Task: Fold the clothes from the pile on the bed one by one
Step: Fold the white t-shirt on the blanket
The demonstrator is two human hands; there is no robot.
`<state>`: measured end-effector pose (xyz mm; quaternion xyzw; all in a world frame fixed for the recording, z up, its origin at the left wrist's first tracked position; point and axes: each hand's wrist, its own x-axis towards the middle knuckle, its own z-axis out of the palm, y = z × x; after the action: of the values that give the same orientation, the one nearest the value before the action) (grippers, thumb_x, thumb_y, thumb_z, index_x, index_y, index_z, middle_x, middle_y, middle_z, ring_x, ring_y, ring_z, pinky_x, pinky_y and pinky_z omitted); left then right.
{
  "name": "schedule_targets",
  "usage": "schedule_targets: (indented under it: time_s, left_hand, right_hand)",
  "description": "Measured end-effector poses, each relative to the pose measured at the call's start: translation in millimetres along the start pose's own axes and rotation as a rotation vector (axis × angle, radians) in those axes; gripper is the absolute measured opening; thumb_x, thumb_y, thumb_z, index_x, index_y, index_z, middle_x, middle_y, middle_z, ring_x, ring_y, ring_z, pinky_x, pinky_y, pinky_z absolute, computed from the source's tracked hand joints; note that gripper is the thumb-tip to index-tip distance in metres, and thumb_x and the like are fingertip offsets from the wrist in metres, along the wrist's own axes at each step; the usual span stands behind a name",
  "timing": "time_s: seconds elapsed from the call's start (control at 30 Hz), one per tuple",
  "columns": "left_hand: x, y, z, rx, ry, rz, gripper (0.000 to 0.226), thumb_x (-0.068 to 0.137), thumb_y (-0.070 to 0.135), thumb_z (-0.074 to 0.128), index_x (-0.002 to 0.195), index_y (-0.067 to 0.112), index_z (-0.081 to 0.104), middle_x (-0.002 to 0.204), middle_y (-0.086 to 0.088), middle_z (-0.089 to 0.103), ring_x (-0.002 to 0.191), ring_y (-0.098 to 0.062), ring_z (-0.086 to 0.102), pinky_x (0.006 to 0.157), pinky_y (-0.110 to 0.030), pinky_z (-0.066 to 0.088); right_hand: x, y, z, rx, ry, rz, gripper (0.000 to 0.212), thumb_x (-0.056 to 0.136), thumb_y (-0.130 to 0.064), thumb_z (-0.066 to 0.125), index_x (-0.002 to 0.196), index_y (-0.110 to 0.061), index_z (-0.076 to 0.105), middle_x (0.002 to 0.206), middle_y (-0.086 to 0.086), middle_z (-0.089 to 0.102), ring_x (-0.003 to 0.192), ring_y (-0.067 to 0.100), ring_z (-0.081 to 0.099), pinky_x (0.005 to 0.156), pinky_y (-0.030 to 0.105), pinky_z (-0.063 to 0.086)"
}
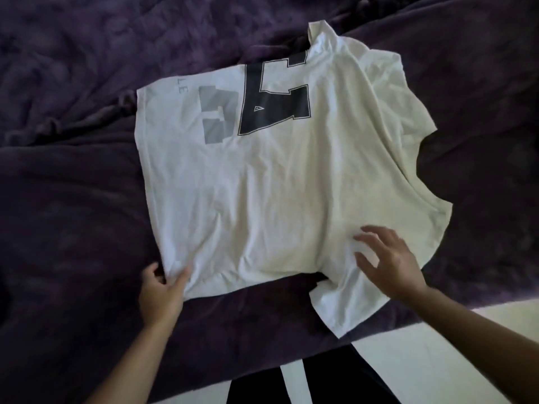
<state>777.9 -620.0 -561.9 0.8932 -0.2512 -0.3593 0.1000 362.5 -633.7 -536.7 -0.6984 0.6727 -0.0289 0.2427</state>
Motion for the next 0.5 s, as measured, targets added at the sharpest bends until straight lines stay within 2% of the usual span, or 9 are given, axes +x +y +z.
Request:
schedule_targets:
  time_s: [0.07, 0.13, 0.2, 0.27, 0.37, 0.43, 0.47, 0.5]
  left_hand:
    - [-10, -13, -2, 0.001, -0.042, 0.012, 0.036, 0.072, 0.036, 0.076, 0.095, 0.01, 0.064, 0.089, -0.008, 0.067, 0.081, -0.029, 0.063, 0.069, -0.04, 0.05]
    - [-10, -13, -8, -0.049, -0.031, 0.082, 0.026, 0.068, 0.035, 0.072, 0.067, 0.012, 0.06, 0.065, -0.004, 0.061, 0.062, -0.024, 0.058, 0.057, -0.036, 0.047]
    - [-8, -13, -15, -0.089, 0.013, 0.161, 0.028, 0.072, 0.029, 0.074, 0.061, 0.012, 0.054, 0.059, -0.003, 0.058, 0.053, -0.019, 0.052, 0.051, -0.033, 0.046]
    - [-5, -18, -23, -0.032, 0.07, 0.246, 0.026, 0.076, 0.02, 0.073, 0.062, 0.012, 0.052, 0.059, -0.002, 0.057, 0.052, -0.017, 0.05, 0.047, -0.029, 0.041]
    - [-4, -30, -32, 0.119, 0.111, 0.292, 0.02, 0.078, 0.013, 0.071, 0.071, 0.009, 0.052, 0.069, -0.007, 0.06, 0.063, -0.027, 0.055, 0.054, -0.031, 0.037]
    - [-7, -33, -40, 0.251, 0.1, 0.232, 0.016, 0.079, 0.008, 0.067, 0.091, 0.007, 0.056, 0.092, -0.016, 0.062, 0.081, -0.037, 0.058, 0.065, -0.036, 0.042]
    - [-10, -34, -43, 0.342, 0.1, 0.233, 0.027, 0.078, 0.006, 0.066, 0.103, 0.008, 0.056, 0.105, -0.019, 0.058, 0.09, -0.04, 0.056, 0.069, -0.041, 0.044]
    - [-14, -34, -45, 0.445, 0.113, 0.304, 0.038, 0.076, 0.004, 0.067, 0.113, 0.008, 0.055, 0.113, -0.02, 0.054, 0.097, -0.042, 0.053, 0.073, -0.046, 0.045]
  right_hand:
    - [-38, 10, 3, -0.05, -0.078, -0.044, 0.047, 0.075, -0.037, 0.077, 0.116, -0.016, 0.066, 0.128, 0.008, 0.058, 0.115, 0.033, 0.057, 0.087, 0.045, 0.05]
    - [-65, 12, 4, -0.097, -0.167, -0.128, 0.066, 0.074, -0.06, 0.066, 0.127, -0.021, 0.059, 0.138, 0.006, 0.052, 0.128, 0.029, 0.048, 0.095, 0.045, 0.045]
    - [-81, 3, 12, -0.143, -0.247, -0.214, 0.082, 0.069, -0.072, 0.059, 0.135, -0.025, 0.052, 0.146, 0.007, 0.045, 0.136, 0.028, 0.04, 0.102, 0.048, 0.04]
    - [-86, -12, 25, -0.184, -0.297, -0.289, 0.08, 0.067, -0.069, 0.059, 0.133, -0.024, 0.056, 0.147, 0.01, 0.045, 0.136, 0.029, 0.041, 0.103, 0.05, 0.039]
    - [-90, -25, 38, -0.179, -0.214, -0.35, 0.038, 0.063, -0.028, 0.082, 0.099, -0.021, 0.074, 0.122, 0.002, 0.066, 0.117, 0.027, 0.061, 0.091, 0.05, 0.049]
    - [-100, -18, 31, -0.132, -0.135, -0.326, 0.031, 0.062, -0.012, 0.086, 0.09, -0.019, 0.075, 0.106, -0.005, 0.072, 0.105, 0.019, 0.068, 0.084, 0.046, 0.052]
    - [-108, -10, 24, -0.104, -0.122, -0.31, 0.032, 0.064, -0.01, 0.085, 0.093, -0.018, 0.074, 0.103, -0.006, 0.073, 0.102, 0.017, 0.068, 0.082, 0.044, 0.052]
    - [-117, -2, 17, -0.091, -0.116, -0.307, 0.031, 0.067, -0.009, 0.084, 0.096, -0.017, 0.074, 0.103, -0.006, 0.073, 0.102, 0.016, 0.069, 0.081, 0.042, 0.051]
